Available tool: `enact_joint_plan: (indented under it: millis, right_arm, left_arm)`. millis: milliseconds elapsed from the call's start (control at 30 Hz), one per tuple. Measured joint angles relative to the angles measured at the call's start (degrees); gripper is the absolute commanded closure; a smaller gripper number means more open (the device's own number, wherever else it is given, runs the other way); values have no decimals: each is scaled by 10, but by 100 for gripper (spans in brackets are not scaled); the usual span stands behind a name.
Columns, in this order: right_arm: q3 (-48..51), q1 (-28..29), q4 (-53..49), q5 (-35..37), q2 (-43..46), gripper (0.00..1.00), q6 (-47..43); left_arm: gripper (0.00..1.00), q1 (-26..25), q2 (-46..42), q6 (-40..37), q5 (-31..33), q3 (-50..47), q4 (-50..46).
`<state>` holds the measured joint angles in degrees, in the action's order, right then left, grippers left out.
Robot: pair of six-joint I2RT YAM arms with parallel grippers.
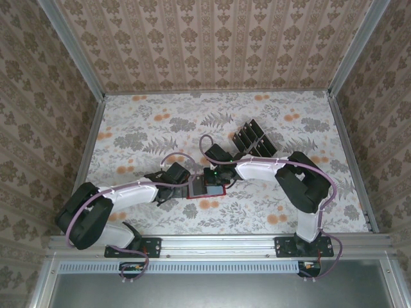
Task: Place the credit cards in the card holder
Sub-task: Insert the credit card into the card slot.
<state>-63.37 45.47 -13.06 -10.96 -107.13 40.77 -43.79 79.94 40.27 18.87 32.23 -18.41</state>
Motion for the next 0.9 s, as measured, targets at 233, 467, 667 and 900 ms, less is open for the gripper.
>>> enact_joint_plan:
  millis: [233, 467, 667, 900]
  right_arm:
    - [0, 2, 22, -21, -8, 96, 14]
    - [0, 2, 41, -39, -18, 96, 29]
    - [0, 2, 55, -51, -25, 96, 32]
    - [14, -2, 62, -56, -3, 93, 31]
  left_arm:
    - [4, -1, 4, 0, 0, 2, 0]
    - [4, -5, 10, 0, 4, 5, 0]
    - [4, -5, 13, 0, 5, 9, -2]
    - [3, -3, -5, 0, 0, 8, -12]
